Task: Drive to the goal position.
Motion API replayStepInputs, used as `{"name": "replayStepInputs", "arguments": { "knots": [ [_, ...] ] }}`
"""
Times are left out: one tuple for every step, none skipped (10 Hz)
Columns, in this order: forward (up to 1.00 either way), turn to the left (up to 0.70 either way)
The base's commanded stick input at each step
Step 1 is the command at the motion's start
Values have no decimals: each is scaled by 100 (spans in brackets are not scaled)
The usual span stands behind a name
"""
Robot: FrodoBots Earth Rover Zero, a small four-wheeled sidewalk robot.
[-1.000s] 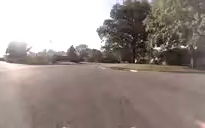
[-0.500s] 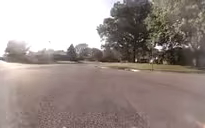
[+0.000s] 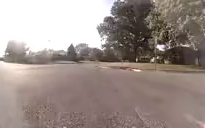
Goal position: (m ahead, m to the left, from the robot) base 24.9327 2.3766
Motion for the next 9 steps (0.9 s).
{"name": "replayStepInputs", "arguments": {
  "knots": [
    [85,0],
    [85,0],
    [85,0],
    [85,0],
    [85,0],
    [85,0],
    [85,0],
    [85,0],
    [85,0]
  ]
}}
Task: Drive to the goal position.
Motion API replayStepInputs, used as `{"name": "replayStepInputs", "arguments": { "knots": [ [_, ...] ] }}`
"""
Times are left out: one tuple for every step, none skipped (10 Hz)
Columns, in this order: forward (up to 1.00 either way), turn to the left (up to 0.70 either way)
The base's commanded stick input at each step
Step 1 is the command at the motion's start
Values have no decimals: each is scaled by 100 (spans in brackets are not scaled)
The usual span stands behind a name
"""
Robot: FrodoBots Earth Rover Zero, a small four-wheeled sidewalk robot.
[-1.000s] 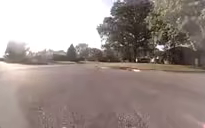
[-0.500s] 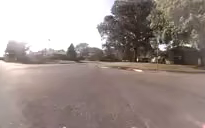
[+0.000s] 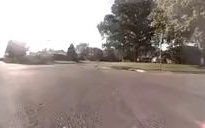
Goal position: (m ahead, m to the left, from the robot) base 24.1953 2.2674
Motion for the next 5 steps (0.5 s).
{"name": "replayStepInputs", "arguments": {
  "knots": [
    [85,0],
    [85,0],
    [85,0],
    [85,0],
    [85,0]
  ]
}}
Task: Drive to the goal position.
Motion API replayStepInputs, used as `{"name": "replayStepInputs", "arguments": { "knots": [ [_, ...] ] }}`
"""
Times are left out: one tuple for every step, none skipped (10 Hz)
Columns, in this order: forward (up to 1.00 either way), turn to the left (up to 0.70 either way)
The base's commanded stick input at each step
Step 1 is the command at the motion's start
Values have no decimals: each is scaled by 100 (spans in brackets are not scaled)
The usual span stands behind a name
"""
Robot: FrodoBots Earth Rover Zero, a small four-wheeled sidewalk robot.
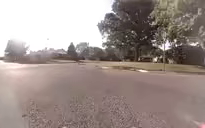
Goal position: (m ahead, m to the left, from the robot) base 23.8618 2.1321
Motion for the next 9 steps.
{"name": "replayStepInputs", "arguments": {
  "knots": [
    [85,0],
    [85,0],
    [85,0],
    [85,0],
    [85,0],
    [85,0],
    [85,0],
    [85,0],
    [85,0]
  ]
}}
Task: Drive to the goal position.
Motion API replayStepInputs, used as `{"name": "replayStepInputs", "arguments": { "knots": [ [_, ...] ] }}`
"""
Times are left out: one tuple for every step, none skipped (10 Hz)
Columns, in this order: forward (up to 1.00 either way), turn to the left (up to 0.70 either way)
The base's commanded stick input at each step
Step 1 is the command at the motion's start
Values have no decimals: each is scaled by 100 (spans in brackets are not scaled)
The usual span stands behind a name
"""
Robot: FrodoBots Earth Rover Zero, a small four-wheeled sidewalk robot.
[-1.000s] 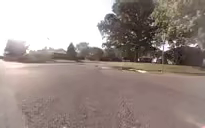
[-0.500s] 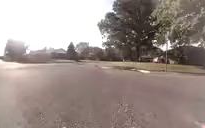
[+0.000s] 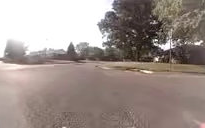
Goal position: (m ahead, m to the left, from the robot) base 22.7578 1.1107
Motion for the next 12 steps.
{"name": "replayStepInputs", "arguments": {
  "knots": [
    [85,0],
    [85,0],
    [85,0],
    [85,0],
    [85,0],
    [85,9],
    [85,17],
    [85,25],
    [85,0],
    [85,0],
    [85,0],
    [85,0]
  ]
}}
